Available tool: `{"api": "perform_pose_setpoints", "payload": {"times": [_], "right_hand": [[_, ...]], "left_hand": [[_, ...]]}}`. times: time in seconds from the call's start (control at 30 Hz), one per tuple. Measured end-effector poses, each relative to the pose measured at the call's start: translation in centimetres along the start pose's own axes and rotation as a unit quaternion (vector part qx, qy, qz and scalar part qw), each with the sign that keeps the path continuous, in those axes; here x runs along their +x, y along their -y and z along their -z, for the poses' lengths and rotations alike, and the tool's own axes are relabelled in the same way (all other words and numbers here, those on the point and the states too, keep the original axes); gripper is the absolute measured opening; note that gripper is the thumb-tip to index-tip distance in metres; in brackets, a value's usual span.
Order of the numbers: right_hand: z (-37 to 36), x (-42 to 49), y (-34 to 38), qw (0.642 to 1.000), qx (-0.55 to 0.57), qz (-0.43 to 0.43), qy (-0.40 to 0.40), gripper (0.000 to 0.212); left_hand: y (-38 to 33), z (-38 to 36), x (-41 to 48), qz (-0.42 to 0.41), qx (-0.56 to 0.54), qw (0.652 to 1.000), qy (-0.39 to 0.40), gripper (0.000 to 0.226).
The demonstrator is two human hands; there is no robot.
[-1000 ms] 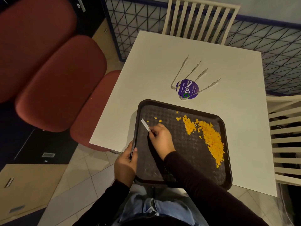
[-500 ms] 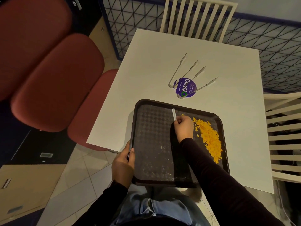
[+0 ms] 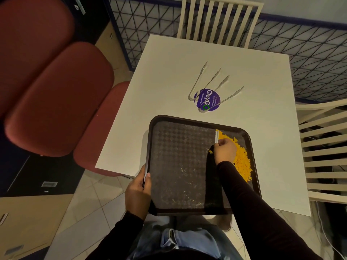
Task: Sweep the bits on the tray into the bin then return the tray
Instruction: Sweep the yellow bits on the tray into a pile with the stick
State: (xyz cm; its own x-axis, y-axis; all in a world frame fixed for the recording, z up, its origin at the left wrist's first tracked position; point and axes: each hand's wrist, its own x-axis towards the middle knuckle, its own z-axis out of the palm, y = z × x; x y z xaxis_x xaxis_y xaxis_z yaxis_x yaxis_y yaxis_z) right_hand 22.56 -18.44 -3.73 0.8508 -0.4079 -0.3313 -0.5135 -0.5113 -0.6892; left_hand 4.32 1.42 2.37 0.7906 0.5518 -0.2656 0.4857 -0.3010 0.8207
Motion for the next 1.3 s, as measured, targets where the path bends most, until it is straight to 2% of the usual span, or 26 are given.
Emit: {"api": "perform_pose_setpoints", "payload": {"times": [0.13,0.3,0.47,0.57,0.8,1.03,1.17,1.3], "right_hand": [[0.3,-3.5,0.3,0.993,-0.013,0.107,0.047,0.011],[-0.2,-9.8,-1.1,0.955,-0.083,0.236,0.161,0.011],[-0.4,-12.9,-2.4,0.933,-0.115,0.287,0.185,0.008],[-0.2,-11.8,-2.4,0.944,-0.108,0.262,0.171,0.008],[2.1,-5.9,-3.5,0.989,-0.057,0.116,0.076,0.014],[3.7,-1.6,-4.7,0.994,-0.084,0.052,0.036,0.013],[4.0,-2.0,-4.1,0.995,-0.071,0.066,0.021,0.011],[2.5,-5.6,-1.8,0.987,-0.019,0.134,0.081,0.015]], "left_hand": [[-0.4,0.0,0.1,0.01,-0.034,0.999,0.009,0.038],[-0.7,0.4,0.2,0.02,-0.048,0.998,0.026,0.036],[-0.6,0.6,0.4,0.045,-0.049,0.997,0.04,0.038],[-0.8,0.7,0.2,0.05,-0.044,0.997,0.043,0.039],[-0.6,0.5,0.0,0.054,-0.031,0.998,0.029,0.04],[-0.3,0.3,0.2,0.053,-0.035,0.998,0.029,0.04],[-0.3,0.3,0.2,0.049,-0.041,0.997,0.031,0.041],[0.0,0.2,0.2,0.061,-0.046,0.997,0.024,0.041]]}}
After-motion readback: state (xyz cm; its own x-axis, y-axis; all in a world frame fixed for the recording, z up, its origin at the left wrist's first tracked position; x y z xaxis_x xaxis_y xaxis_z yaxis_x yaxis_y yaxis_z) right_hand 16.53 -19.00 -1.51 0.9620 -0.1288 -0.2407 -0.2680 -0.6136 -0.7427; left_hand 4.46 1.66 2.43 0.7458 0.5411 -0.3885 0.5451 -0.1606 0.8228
